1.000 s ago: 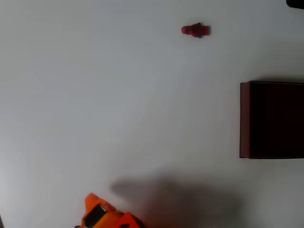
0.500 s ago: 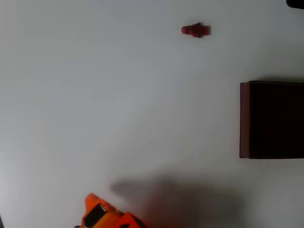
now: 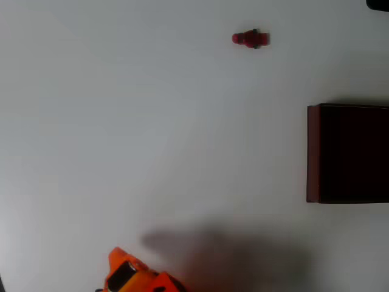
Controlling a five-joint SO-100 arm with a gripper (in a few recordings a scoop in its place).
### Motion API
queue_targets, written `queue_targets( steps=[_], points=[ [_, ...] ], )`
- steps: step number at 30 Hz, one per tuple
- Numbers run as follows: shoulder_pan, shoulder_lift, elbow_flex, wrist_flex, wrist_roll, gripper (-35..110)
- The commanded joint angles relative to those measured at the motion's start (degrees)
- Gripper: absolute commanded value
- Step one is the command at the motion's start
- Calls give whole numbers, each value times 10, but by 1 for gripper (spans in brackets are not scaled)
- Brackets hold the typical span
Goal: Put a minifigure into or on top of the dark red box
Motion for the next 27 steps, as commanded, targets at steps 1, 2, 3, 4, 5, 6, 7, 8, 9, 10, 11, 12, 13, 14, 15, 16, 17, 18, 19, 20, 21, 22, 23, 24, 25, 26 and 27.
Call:
queue_targets(
  steps=[1, 2, 3, 4, 5, 6, 7, 8, 9, 10, 11, 12, 13, 14, 15, 16, 17, 18, 19, 20, 21, 22, 23, 24, 25, 26, 27],
  points=[
    [-6, 8, -2, 11, -2, 0],
    [10, 8, -2, 12, 15, 1],
    [37, 8, -2, 12, 37, 0],
    [59, 8, -2, 12, 55, 0],
    [62, 8, -2, 12, 61, 0],
    [62, 8, -2, 12, 62, 2],
    [62, 8, -2, 12, 62, 1],
    [62, 8, -2, 11, 63, 1],
    [63, 8, -2, 11, 69, 4],
    [63, 8, -1, 11, 107, 8],
    [70, 8, 1, 11, 143, 13],
    [88, 8, 1, 11, 133, 16],
    [104, 8, -2, 11, 118, 16],
    [114, 8, -6, 8, 102, 18],
    [122, 8, -14, 4, 86, 19],
    [124, 8, -30, 7, 67, 22],
    [121, 7, -48, 20, 59, 26],
    [125, 4, -65, 24, 52, 27],
    [134, -3, -85, 24, 62, 25],
    [146, -10, -105, 15, 129, 21],
    [149, -11, -111, -29, 164, 12],
    [149, -12, -122, -36, 158, 13],
    [156, -15, -130, -41, 163, 14],
    [167, -19, -137, -48, 176, 14],
    [171, -21, -143, -62, 178, 15],
    [177, -22, -150, -75, 175, 16],
    [188, -27, -162, -80, 176, 17]
  ],
)
